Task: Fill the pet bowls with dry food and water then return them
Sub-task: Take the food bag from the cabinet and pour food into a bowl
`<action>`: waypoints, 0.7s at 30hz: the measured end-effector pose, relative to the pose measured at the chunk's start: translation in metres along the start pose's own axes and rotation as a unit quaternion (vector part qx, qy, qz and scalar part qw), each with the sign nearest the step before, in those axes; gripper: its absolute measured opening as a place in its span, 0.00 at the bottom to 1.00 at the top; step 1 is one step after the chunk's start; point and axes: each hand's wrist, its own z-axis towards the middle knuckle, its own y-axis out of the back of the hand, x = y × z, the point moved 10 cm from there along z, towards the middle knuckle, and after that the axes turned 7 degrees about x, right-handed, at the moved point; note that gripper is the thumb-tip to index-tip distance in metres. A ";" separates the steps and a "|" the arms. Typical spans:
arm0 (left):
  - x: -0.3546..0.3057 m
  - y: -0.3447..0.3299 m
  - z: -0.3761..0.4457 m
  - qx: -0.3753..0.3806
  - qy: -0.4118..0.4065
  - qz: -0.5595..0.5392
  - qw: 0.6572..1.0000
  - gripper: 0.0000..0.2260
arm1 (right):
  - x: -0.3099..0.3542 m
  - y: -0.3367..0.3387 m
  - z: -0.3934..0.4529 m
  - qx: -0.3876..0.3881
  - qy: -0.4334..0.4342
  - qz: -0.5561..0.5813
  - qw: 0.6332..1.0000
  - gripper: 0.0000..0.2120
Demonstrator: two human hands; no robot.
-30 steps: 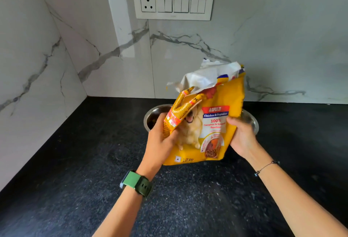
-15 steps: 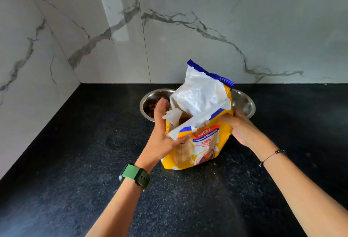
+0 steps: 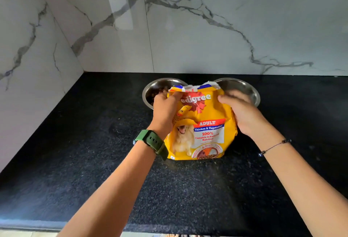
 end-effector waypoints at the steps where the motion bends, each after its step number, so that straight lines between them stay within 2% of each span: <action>1: 0.004 0.002 0.001 -0.006 0.017 -0.003 1.000 0.08 | 0.006 0.003 -0.001 -0.002 0.024 -0.058 0.998 0.18; 3: 0.005 0.005 0.002 -0.013 0.009 -0.004 1.000 0.15 | 0.017 -0.004 -0.005 0.028 0.067 -0.200 0.977 0.28; 4: 0.001 0.007 0.001 -0.014 -0.015 0.010 1.000 0.20 | 0.020 -0.010 -0.007 0.049 0.090 -0.283 0.954 0.27; 6: -0.013 0.009 -0.004 -0.017 -0.077 0.080 0.994 0.25 | 0.025 -0.017 -0.009 0.066 0.121 -0.432 0.891 0.20; 8: -0.025 0.005 -0.013 -0.012 -0.111 0.218 0.970 0.21 | 0.023 -0.018 -0.012 0.086 0.117 -0.457 0.878 0.12; 10: -0.023 0.006 -0.017 -0.017 -0.090 0.366 0.926 0.16 | 0.015 -0.019 -0.017 0.142 0.085 -0.414 0.895 0.07; 12: -0.014 0.010 -0.017 -0.003 -0.083 0.459 0.885 0.12 | 0.006 -0.020 -0.027 0.207 0.042 -0.366 0.906 0.05; 13: -0.006 0.013 -0.018 0.020 -0.076 0.471 0.879 0.12 | 0.001 -0.020 -0.033 0.235 0.023 -0.364 0.901 0.12; 15: 0.018 0.021 -0.023 0.079 -0.008 0.412 0.908 0.15 | -0.013 -0.017 -0.041 0.284 -0.010 -0.408 0.867 0.32; 16: 0.031 0.024 -0.029 0.106 0.047 0.377 0.919 0.16 | -0.019 -0.017 -0.043 0.302 -0.021 -0.436 0.848 0.38; 18: 0.053 0.027 -0.041 0.156 0.143 0.364 0.907 0.18 | -0.034 -0.016 -0.049 0.327 -0.049 -0.462 0.823 0.42; 21: 0.068 0.025 -0.056 0.197 0.225 0.336 0.893 0.22 | -0.054 -0.015 -0.053 0.341 -0.103 -0.404 0.843 0.45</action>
